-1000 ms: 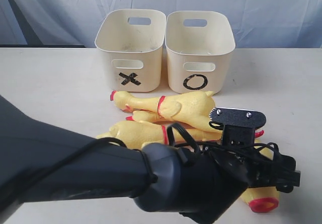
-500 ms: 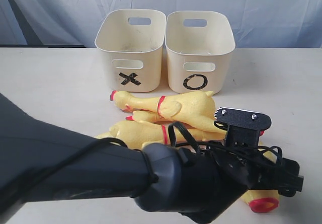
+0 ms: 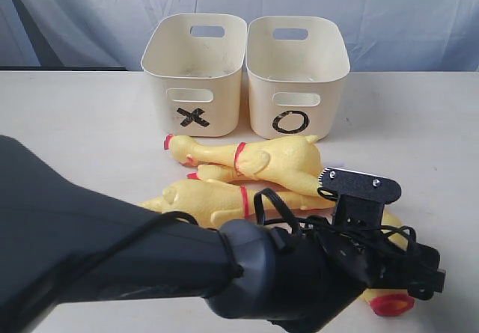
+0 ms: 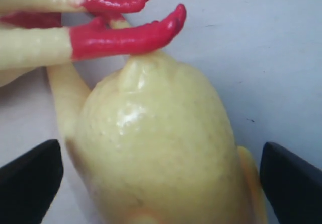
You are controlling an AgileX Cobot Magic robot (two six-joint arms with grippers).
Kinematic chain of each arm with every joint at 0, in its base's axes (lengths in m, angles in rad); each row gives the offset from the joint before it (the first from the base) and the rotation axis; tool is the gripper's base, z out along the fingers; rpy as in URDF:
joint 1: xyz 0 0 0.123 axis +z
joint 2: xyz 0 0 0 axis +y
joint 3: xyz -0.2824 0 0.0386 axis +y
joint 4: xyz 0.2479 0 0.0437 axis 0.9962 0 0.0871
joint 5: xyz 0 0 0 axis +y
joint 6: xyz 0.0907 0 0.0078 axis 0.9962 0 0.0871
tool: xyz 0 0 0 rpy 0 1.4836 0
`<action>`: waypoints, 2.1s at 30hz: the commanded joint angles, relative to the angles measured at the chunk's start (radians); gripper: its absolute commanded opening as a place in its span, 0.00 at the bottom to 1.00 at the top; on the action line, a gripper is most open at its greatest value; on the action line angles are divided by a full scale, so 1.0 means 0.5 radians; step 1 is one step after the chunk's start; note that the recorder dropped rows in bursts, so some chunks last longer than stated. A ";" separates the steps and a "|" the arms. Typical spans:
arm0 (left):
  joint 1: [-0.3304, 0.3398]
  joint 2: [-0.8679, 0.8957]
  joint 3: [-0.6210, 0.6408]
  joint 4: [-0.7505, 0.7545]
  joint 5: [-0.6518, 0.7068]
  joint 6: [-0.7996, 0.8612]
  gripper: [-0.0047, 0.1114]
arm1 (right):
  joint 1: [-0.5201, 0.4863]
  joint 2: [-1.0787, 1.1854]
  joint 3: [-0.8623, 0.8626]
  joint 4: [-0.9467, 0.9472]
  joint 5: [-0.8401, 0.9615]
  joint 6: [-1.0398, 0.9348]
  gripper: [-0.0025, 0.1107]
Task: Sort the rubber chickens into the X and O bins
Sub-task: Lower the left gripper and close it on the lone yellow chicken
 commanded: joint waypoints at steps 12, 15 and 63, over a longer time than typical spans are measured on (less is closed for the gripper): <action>0.015 0.004 -0.008 0.005 -0.002 -0.005 0.48 | -0.008 -0.013 0.003 -0.003 -0.026 0.001 0.01; 0.015 0.004 -0.008 0.005 -0.012 -0.005 0.38 | -0.008 -0.013 0.003 -0.003 -0.026 0.001 0.01; 0.015 -0.345 0.190 -0.146 0.076 0.463 0.17 | -0.008 -0.013 0.003 -0.003 -0.022 0.001 0.01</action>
